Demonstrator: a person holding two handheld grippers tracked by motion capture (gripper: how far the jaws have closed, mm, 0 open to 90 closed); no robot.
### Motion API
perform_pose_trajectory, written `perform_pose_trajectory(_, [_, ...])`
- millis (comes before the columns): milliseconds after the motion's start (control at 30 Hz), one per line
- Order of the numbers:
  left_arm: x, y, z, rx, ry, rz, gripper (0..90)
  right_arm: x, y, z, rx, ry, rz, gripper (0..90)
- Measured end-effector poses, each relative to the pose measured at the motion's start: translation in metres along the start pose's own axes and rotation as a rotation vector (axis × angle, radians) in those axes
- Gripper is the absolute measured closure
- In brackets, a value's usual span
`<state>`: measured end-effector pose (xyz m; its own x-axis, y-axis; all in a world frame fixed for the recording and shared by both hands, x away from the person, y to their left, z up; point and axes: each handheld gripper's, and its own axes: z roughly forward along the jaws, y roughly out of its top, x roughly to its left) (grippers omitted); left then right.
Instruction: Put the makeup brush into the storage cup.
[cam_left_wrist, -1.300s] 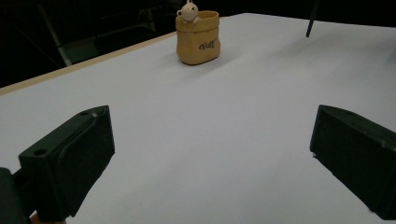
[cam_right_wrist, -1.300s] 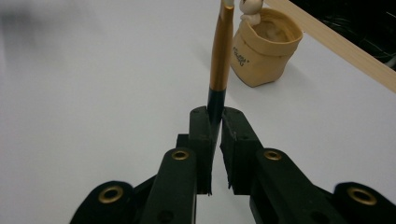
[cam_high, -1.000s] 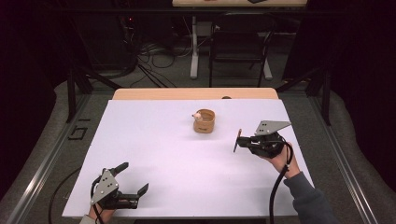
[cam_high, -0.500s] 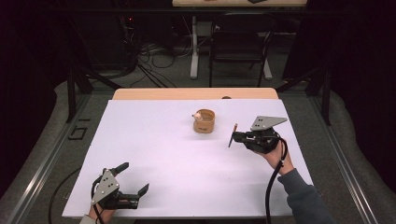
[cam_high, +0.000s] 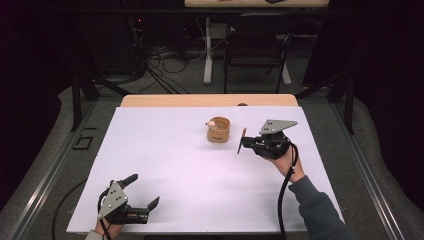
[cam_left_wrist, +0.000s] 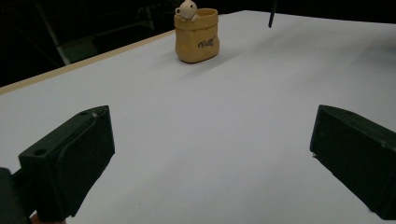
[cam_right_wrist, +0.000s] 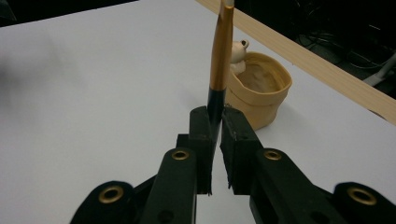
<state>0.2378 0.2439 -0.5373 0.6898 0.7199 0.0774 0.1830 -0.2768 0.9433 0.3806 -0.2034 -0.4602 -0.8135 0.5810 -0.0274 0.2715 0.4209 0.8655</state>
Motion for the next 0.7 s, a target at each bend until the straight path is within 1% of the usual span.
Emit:
perform_pose_trajectory(233, [0.0, 0.0, 0.0, 0.0, -0.001, -0.001, 0.0, -0.001, 0.004, 0.007, 0.004, -0.014, 0.01, 83.2])
perform_pose_trajectory(267, [0.0, 0.0, 0.0, 0.0, -0.001, -0.001, 0.0, -0.001, 0.005, 0.008, 0.007, -0.01, 0.012, 83.2])
perform_pose_trajectory(467, [0.0, 0.0, 0.0, -0.001, 0.006, -0.006, 0.0, -0.002, 0.012, 0.013, 0.006, -0.016, 0.008, 83.2])
perform_pose_trajectory(700, [0.0, 0.0, 0.0, 0.001, 0.003, -0.002, 0.0, -0.005, 0.022, 0.013, 0.004, -0.039, 0.006, 83.2])
